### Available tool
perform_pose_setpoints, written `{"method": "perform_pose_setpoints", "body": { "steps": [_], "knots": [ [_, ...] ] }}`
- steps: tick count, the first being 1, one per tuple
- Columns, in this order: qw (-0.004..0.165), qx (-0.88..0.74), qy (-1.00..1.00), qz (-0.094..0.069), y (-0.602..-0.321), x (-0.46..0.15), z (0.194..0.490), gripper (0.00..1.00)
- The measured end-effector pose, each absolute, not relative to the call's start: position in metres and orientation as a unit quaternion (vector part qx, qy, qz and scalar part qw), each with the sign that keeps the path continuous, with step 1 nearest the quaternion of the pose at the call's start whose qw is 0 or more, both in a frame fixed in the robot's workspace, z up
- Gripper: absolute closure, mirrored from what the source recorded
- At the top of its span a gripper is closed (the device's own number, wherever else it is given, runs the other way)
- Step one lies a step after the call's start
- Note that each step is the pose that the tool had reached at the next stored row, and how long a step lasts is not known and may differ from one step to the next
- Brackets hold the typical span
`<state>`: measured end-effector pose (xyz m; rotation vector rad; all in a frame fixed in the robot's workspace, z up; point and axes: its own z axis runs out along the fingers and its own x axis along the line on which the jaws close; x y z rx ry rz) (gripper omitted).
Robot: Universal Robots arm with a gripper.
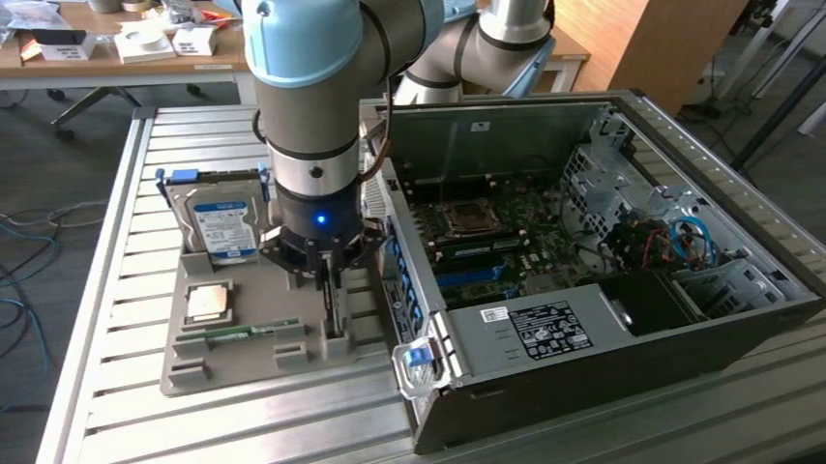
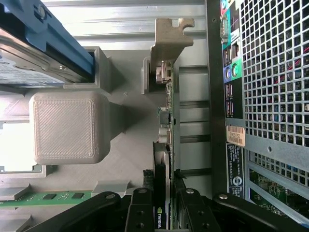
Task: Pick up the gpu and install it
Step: 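Pick up the gpu and move the gpu toward the slot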
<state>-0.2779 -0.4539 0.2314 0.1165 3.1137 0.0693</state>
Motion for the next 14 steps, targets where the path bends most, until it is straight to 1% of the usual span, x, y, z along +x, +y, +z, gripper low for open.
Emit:
{"method": "perform_pose_setpoints", "body": {
  "steps": [14],
  "knots": [
    [0.012, 0.034, 0.999, 0.022, -0.4539, -0.2778, 0.2314, 0.74]
  ]
}}
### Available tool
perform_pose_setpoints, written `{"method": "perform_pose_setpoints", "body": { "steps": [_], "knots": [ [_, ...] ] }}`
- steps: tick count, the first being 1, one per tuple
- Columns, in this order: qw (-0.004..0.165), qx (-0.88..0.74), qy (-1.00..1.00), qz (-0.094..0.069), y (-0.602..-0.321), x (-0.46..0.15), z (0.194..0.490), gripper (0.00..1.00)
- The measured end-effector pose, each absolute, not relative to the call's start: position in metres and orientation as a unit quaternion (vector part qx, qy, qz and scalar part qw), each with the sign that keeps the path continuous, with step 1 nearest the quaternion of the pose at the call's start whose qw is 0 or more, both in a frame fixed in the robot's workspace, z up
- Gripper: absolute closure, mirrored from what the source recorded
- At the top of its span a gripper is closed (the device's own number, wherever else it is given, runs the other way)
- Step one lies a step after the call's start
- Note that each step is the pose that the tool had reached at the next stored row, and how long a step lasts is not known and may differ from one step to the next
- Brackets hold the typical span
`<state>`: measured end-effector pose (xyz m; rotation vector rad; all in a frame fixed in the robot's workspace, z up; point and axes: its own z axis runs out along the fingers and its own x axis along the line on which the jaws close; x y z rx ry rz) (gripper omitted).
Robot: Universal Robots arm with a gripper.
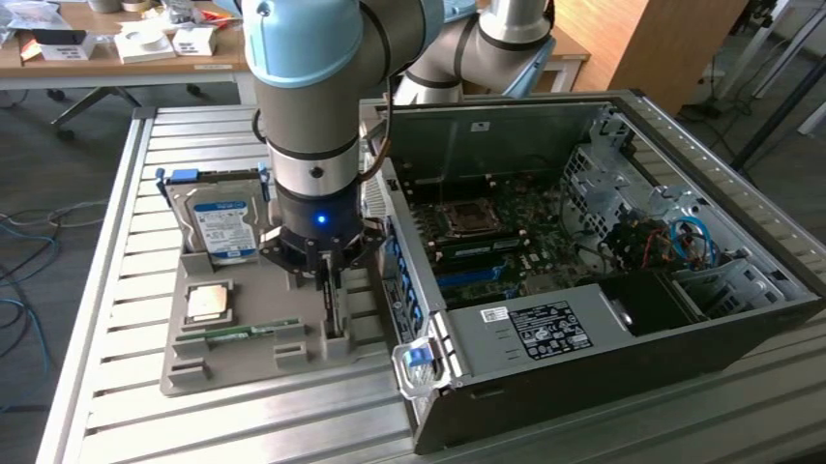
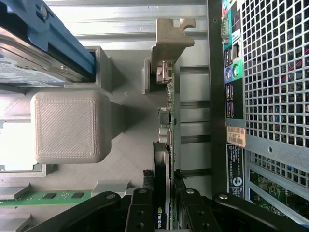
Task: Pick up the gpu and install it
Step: 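Pick up the gpu and move the gpu toward the slot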
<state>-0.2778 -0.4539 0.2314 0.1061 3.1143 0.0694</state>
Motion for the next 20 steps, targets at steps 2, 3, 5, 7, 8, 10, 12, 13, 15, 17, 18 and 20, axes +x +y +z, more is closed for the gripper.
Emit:
{"method": "perform_pose_setpoints", "body": {
  "steps": [2, 3, 5, 7, 8, 10, 12, 13, 15, 17, 18, 20],
  "knots": [
    [0.012, 0.033, 0.999, 0.022, -0.454, -0.278, 0.231, 0.74],
    [0.012, 0.032, 0.999, 0.022, -0.454, -0.278, 0.231, 0.74],
    [0.012, 0.031, 0.999, 0.022, -0.454, -0.278, 0.231, 0.74],
    [0.012, 0.031, 0.999, 0.022, -0.454, -0.278, 0.231, 0.74],
    [0.012, 0.031, 0.999, 0.022, -0.454, -0.278, 0.231, 0.74],
    [0.012, 0.031, 0.999, 0.022, -0.454, -0.278, 0.231, 0.74],
    [0.012, 0.031, 0.999, 0.022, -0.454, -0.278, 0.231, 0.74],
    [0.012, 0.031, 0.999, 0.022, -0.454, -0.278, 0.232, 0.74],
    [0.012, 0.031, 0.999, 0.022, -0.454, -0.278, 0.234, 0.74],
    [0.012, 0.031, 0.999, 0.022, -0.454, -0.278, 0.238, 0.74],
    [0.012, 0.031, 0.999, 0.022, -0.454, -0.278, 0.240, 0.74],
    [0.012, 0.031, 0.999, 0.022, -0.454, -0.278, 0.245, 0.74]
  ]
}}
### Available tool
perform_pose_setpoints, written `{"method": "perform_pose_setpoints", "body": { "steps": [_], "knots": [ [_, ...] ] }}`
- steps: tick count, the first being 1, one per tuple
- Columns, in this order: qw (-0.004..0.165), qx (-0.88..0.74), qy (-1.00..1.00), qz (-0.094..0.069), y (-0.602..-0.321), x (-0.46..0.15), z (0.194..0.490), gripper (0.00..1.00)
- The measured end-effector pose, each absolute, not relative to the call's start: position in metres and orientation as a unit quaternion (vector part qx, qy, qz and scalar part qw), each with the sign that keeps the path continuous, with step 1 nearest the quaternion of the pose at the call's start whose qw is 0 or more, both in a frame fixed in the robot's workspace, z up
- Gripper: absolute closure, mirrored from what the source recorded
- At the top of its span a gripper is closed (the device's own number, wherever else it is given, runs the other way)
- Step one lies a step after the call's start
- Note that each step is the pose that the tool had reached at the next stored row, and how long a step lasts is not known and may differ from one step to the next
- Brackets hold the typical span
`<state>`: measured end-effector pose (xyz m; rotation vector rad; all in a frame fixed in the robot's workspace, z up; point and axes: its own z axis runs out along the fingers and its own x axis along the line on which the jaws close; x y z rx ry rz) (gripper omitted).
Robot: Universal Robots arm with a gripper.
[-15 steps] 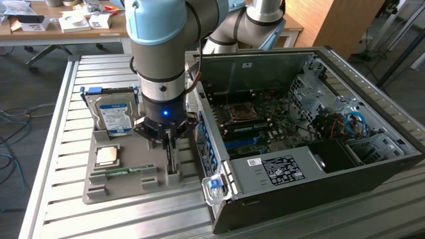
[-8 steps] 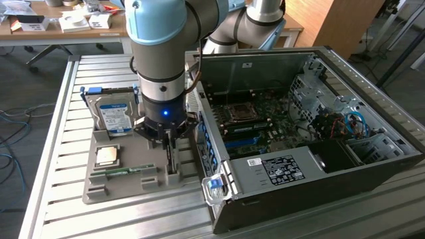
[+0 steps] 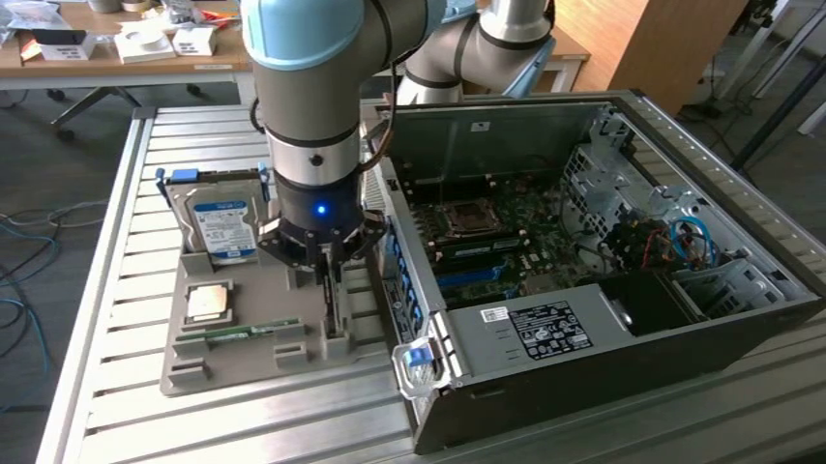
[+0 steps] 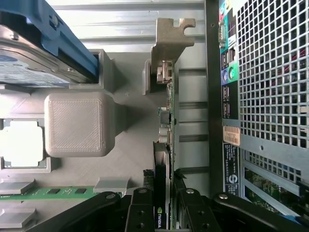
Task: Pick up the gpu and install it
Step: 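Pick up the gpu and move the gpu toward the slot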
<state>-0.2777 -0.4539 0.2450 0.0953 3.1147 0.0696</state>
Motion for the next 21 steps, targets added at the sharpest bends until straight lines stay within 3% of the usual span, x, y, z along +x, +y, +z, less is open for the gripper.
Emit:
{"method": "perform_pose_setpoints", "body": {
  "steps": [21],
  "knots": [
    [0.012, 0.031, 0.999, 0.023, -0.454, -0.278, 0.330, 0.74]
  ]
}}
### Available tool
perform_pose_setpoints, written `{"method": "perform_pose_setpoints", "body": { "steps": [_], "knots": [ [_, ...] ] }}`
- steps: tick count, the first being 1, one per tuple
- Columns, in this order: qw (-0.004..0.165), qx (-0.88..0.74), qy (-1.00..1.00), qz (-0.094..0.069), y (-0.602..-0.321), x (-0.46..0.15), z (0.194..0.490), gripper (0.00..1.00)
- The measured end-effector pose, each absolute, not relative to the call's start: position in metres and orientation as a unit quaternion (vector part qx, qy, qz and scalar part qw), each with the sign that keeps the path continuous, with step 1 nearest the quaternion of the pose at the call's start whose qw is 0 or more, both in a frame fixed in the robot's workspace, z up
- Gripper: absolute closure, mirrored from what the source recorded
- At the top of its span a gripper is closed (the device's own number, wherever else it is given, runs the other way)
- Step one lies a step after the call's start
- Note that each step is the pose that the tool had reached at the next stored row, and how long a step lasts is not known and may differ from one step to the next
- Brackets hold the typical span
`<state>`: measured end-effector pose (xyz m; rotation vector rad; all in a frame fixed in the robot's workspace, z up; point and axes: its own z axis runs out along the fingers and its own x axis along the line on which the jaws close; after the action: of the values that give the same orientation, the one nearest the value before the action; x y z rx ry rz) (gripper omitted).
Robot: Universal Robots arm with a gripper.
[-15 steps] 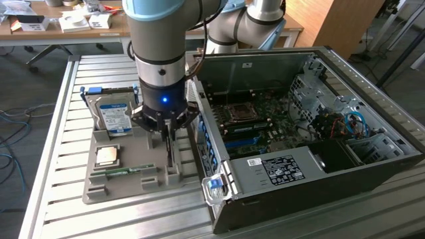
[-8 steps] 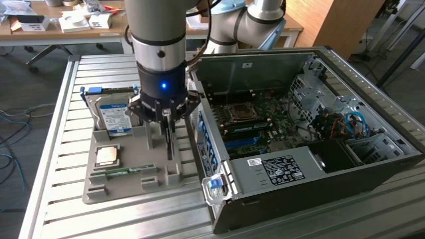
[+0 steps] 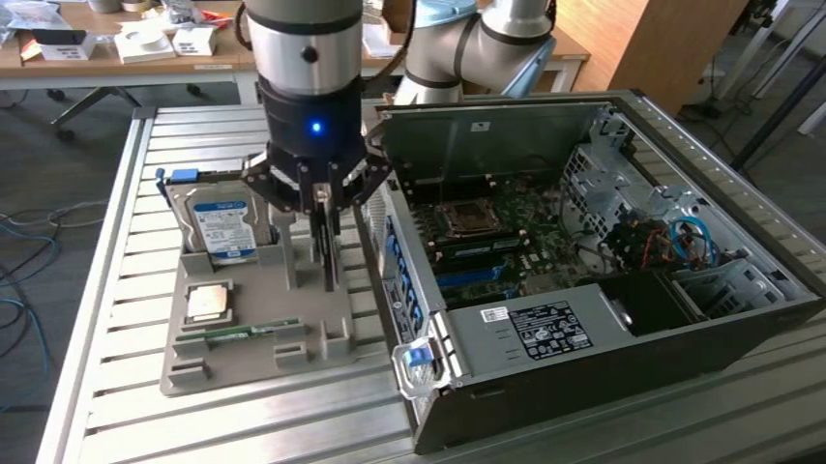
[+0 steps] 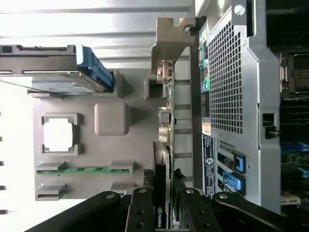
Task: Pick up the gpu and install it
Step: 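Pick up the gpu and move the gpu toward the slot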
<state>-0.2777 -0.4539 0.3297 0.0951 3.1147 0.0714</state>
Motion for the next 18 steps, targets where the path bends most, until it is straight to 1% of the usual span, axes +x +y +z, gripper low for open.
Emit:
{"method": "perform_pose_setpoints", "body": {
  "steps": [18],
  "knots": [
    [0.012, 0.031, 0.999, 0.023, -0.454, -0.278, 0.409, 0.74]
  ]
}}
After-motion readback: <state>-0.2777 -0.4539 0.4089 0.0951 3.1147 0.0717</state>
